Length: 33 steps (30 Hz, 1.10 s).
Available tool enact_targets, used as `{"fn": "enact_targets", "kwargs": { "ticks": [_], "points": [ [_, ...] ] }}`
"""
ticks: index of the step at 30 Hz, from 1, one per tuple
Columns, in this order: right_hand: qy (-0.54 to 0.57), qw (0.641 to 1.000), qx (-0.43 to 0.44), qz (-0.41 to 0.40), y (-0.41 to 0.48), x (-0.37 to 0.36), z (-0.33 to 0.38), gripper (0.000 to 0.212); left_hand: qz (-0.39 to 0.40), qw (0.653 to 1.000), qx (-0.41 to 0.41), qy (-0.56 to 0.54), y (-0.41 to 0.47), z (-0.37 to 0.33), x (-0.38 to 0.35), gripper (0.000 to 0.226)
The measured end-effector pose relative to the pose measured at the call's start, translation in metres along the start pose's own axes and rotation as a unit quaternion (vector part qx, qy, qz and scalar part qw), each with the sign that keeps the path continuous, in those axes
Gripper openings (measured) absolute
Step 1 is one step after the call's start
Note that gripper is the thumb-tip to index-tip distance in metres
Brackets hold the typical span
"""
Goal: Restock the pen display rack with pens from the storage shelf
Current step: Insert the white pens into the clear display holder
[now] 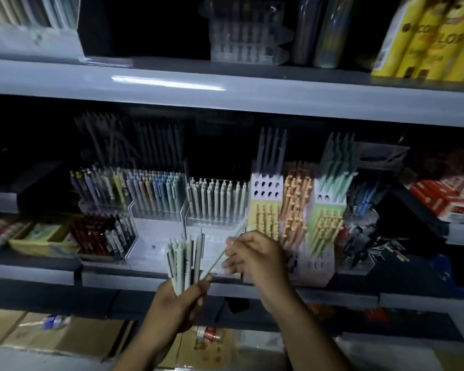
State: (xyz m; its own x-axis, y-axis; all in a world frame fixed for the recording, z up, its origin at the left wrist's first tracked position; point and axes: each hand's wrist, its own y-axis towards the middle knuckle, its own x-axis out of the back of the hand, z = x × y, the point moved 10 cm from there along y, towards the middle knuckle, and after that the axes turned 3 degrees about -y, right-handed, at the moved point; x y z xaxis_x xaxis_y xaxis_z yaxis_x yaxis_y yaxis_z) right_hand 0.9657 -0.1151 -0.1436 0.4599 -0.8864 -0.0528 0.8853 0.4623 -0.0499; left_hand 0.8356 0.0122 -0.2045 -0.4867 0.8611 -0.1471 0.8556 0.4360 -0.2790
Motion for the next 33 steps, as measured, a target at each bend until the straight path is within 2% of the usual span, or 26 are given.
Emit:
{"fn": "enact_targets", "kwargs": {
  "ticks": [2,5,7,9,11,16,19,27,33],
  "points": [
    [0.015,0.998,0.024,-0.053,0.021,0.006,0.013,0.017,0.006,1.0,-0.003,-0.017,0.023,-0.004,0.017,0.034],
    [-0.019,0.987,0.077,-0.141,0.047,0.017,0.028,0.018,0.031,0.999,-0.001,-0.031,0.058,-0.011,0.034,0.016],
    [-0.092,0.97,0.115,-0.192,0.059,0.021,0.031,0.021,0.058,0.998,0.003,-0.029,0.077,-0.014,0.037,0.016],
    [-0.204,0.936,0.147,-0.247,0.064,0.022,0.034,0.025,0.093,0.996,0.005,-0.014,0.09,-0.018,0.038,0.018],
    [-0.278,0.904,0.16,-0.283,0.065,0.018,0.032,0.027,0.116,0.993,-0.004,0.001,0.097,-0.022,0.038,0.032],
    [-0.331,0.867,0.194,-0.316,0.076,0.003,0.031,0.03,0.121,0.992,-0.008,-0.041,0.108,-0.028,0.041,0.036],
    [-0.327,0.866,0.207,-0.316,0.092,-0.002,0.023,0.033,0.141,0.989,-0.019,-0.04,0.113,-0.03,0.045,0.05],
    [-0.408,0.829,0.244,-0.295,0.124,-0.027,0.018,0.038,0.117,0.992,-0.03,-0.033,0.117,-0.032,0.057,0.045],
    [-0.455,0.81,0.224,-0.295,0.139,-0.029,0.027,0.041,0.098,0.994,-0.033,-0.035,0.119,-0.033,0.062,0.055]
  ]
}}
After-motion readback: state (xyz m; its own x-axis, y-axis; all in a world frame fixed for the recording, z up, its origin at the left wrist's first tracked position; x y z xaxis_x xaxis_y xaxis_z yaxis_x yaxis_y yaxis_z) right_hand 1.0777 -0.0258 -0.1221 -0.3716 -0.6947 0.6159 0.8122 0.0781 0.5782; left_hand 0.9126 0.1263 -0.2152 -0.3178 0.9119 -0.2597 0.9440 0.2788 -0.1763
